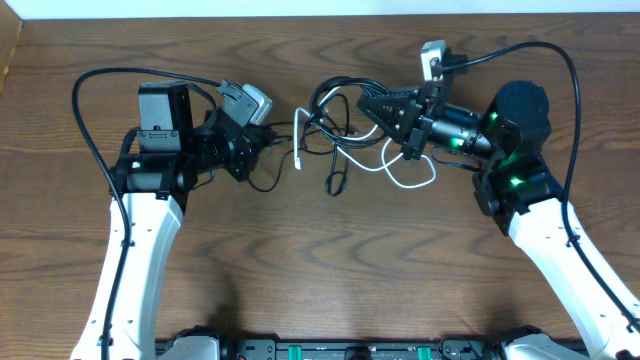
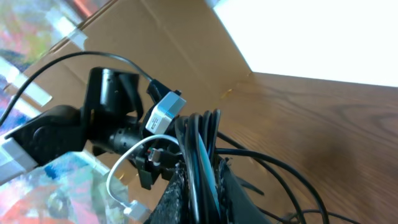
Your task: Untangle cables
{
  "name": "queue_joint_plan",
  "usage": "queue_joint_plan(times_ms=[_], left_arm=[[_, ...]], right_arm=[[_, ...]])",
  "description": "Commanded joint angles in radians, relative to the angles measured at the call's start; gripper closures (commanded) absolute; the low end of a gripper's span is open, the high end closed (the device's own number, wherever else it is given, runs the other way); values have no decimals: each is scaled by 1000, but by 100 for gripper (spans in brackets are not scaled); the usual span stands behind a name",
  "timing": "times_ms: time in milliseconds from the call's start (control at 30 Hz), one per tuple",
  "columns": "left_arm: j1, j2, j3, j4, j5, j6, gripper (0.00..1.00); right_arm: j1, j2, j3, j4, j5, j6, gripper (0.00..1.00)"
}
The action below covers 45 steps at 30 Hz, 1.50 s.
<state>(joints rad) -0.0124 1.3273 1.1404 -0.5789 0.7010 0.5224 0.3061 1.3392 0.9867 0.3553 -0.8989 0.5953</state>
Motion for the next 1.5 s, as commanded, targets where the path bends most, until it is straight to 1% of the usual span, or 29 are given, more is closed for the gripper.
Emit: queue_joint_plan(times_ms=[0, 100, 300, 400, 633, 733, 833, 867, 1000, 1033, 1100, 1133, 1167, 1267, 1300, 1333, 1467], left_arm=[[1, -10, 9, 6, -262, -129, 93], [1, -10, 9, 17, -401, -212, 92], [1, -10, 9, 24, -733, -401, 92], [1, -10, 9, 23, -855, -484, 92], [2, -10, 9, 20, -1094, -677, 92], [12, -10, 9, 21, -1120, -717, 92], [14, -10, 9, 21, -1055, -707, 92], [14, -10, 9, 21, -936, -632, 92], [14, -9, 9, 20, -544, -394, 92], [14, -9, 9, 21, -358, -317, 88], [13, -9, 9, 24, -206, -275, 84], [13, -9, 9, 27, -155, -267, 83], [13, -8, 9, 35, -102, -268, 76], [13, -8, 9, 50, -16, -268, 57], [13, -8, 9, 53, 0, -268, 55], [13, -8, 9, 61, 26, -268, 52], [11, -8, 9, 95, 121, -269, 51]], right_arm=[[-40, -26, 7, -54, 18, -21, 99], [-64, -26, 7, -88, 17, -28, 99], [-101, -26, 7, -124, 17, -33, 99], [-121, -26, 7, -155, 18, -53, 99], [-161, -26, 7, -294, 86, -126, 99], [-182, -26, 7, -320, 88, -137, 99], [-188, -26, 7, -322, 84, -137, 99], [-187, -26, 7, -322, 84, -137, 99], [-187, -26, 7, -320, 77, -121, 99], [-187, -26, 7, -312, 77, -87, 99], [-187, -26, 7, -296, 77, -17, 99], [-187, -26, 7, -285, 77, 18, 99], [-187, -26, 7, -263, 77, 72, 99], [-187, -26, 7, -195, 77, 207, 99], [-187, -26, 7, -173, 77, 246, 99], [-187, -26, 7, -118, 77, 341, 99], [-185, -26, 7, -45, 85, 486, 99]])
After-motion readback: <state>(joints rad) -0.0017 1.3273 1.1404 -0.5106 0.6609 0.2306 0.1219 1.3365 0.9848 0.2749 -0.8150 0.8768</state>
